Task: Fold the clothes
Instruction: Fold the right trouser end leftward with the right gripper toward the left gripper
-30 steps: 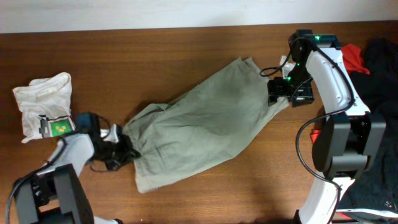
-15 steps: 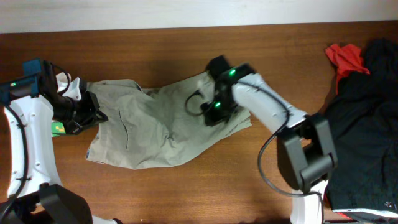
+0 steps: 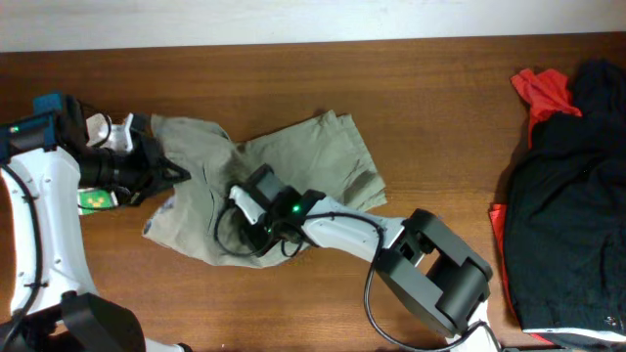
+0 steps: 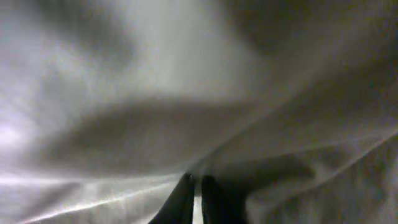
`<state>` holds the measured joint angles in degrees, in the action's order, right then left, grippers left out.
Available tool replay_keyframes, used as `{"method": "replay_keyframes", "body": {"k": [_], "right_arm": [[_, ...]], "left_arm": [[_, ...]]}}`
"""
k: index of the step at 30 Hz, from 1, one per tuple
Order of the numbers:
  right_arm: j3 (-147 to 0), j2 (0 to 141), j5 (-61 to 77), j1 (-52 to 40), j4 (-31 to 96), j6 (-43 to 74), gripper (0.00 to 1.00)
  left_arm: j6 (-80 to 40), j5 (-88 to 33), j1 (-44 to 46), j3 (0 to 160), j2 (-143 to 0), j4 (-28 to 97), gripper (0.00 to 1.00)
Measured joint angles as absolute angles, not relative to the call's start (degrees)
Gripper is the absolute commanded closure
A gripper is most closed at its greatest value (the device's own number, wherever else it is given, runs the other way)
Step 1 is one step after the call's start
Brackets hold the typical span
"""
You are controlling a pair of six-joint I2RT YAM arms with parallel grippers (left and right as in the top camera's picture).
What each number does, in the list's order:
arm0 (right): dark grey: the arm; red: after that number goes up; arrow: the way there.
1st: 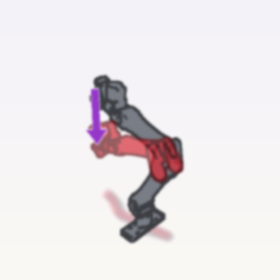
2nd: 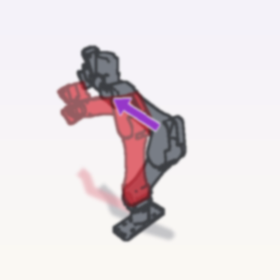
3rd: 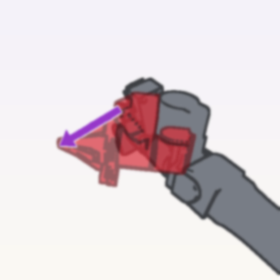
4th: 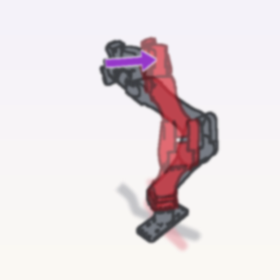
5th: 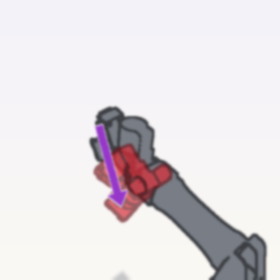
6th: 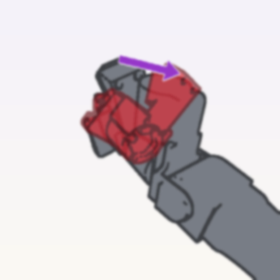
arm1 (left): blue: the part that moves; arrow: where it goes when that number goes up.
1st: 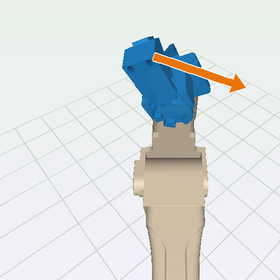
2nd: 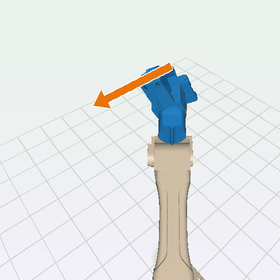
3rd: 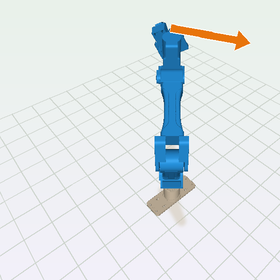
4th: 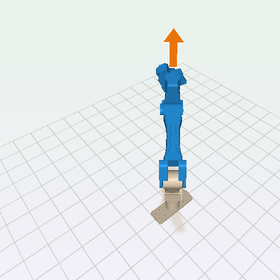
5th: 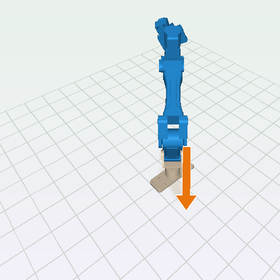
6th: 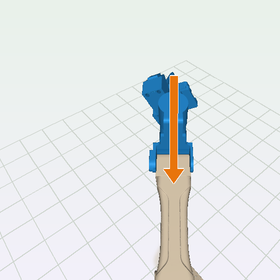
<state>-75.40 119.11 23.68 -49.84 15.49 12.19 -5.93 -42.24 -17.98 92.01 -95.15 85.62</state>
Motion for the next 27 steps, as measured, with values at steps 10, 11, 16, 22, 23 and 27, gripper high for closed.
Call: {"method": "replay_keyframes", "body": {"k": [10, 11, 16, 22, 23, 27], "right_arm": [[-79.46, 115.81, 19.77, -38.72, 21.04, 12.21, 0.91], [-79.66, 115.74, 19.42, -37.8, 20.99, 12.23, 0.91], [-79.68, 119.72, 20.01, -41.58, 17.87, 12.23, 0.91], [-79.68, 123.35, 21.08, -51.4, 14.5, 13.47, 0.91], [-79.68, 123.35, 21.1, -52.82, 13.72, 13.52, 0.91], [-80.47, 123.35, 21.04, -55.18, 16.08, 13.58, 0.91]], "left_arm": [[-5.34, -35.9, -17.98, 97.47, -95.15, 88.03, 0.99], [-5.34, -35.51, -17.98, 97.47, -95.15, 87.94, 1.0], [-5.58, -35.79, -17.98, 97.47, -95.15, 86.13, 1.0], [-7.92, -37.47, -17.5, 97.47, -95.15, 80.77, 0.99], [-8.34, -37.71, -16.64, 97.47, -95.15, 78.78, 0.99], [-9.87, -35.83, -9.87, 97.47, -95.15, 73.91, 0.99]]}}
